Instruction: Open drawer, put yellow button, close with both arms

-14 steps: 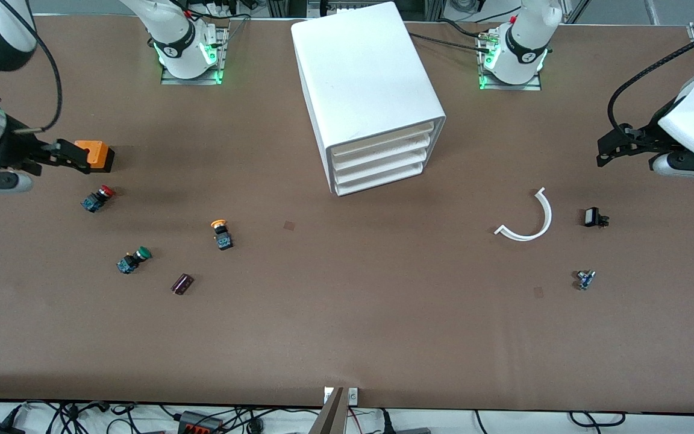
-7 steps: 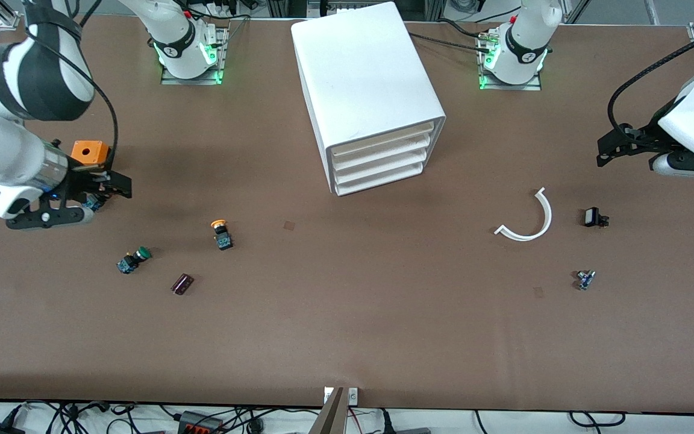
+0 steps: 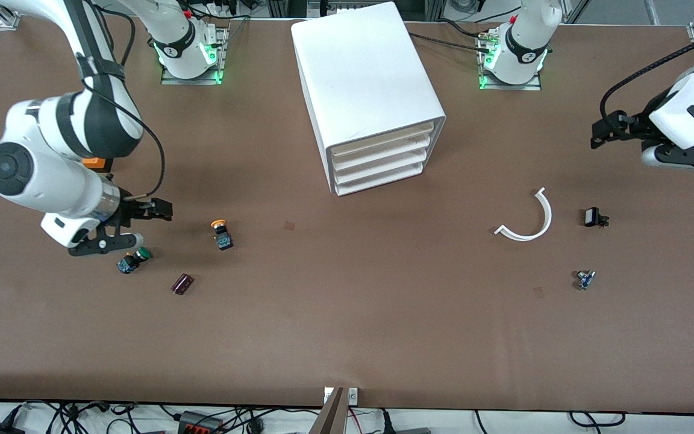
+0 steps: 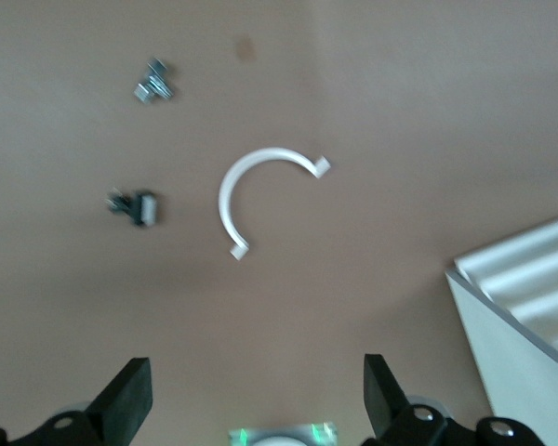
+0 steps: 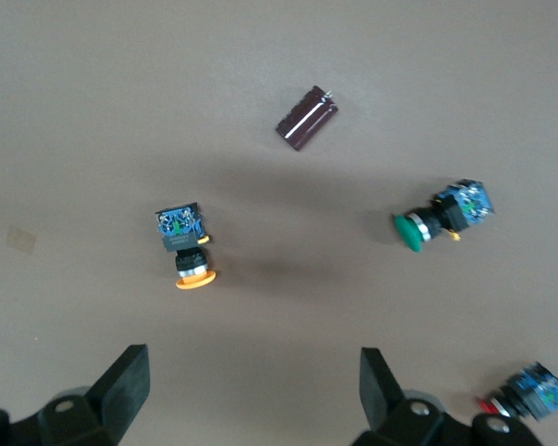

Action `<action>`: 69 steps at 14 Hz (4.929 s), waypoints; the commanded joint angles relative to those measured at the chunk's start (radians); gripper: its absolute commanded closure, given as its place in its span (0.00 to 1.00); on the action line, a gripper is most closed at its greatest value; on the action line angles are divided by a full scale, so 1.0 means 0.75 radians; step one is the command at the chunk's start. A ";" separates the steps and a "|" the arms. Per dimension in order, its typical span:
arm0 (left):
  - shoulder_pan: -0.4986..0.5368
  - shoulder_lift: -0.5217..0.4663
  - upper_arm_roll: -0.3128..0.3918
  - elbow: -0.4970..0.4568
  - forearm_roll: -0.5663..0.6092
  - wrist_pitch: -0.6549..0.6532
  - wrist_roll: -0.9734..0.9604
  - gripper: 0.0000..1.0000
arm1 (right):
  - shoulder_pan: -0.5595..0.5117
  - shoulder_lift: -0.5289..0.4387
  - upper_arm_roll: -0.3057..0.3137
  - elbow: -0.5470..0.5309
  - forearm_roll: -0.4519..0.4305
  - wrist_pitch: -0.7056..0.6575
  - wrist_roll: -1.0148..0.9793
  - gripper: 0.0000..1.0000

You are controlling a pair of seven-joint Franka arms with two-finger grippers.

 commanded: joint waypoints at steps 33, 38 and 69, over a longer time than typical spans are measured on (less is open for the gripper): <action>-0.212 0.711 -0.121 -0.459 -1.642 0.072 1.275 0.43 | 0.206 0.484 -0.004 0.098 0.007 0.244 0.009 0.27; -0.220 0.708 -0.121 -0.468 -1.628 0.111 1.277 0.89 | 0.204 0.486 -0.004 0.098 0.005 0.248 -0.001 0.48; -0.042 0.868 -0.049 0.199 -1.272 0.070 0.597 0.00 | 0.647 0.349 0.154 0.955 -0.040 -0.276 0.665 1.00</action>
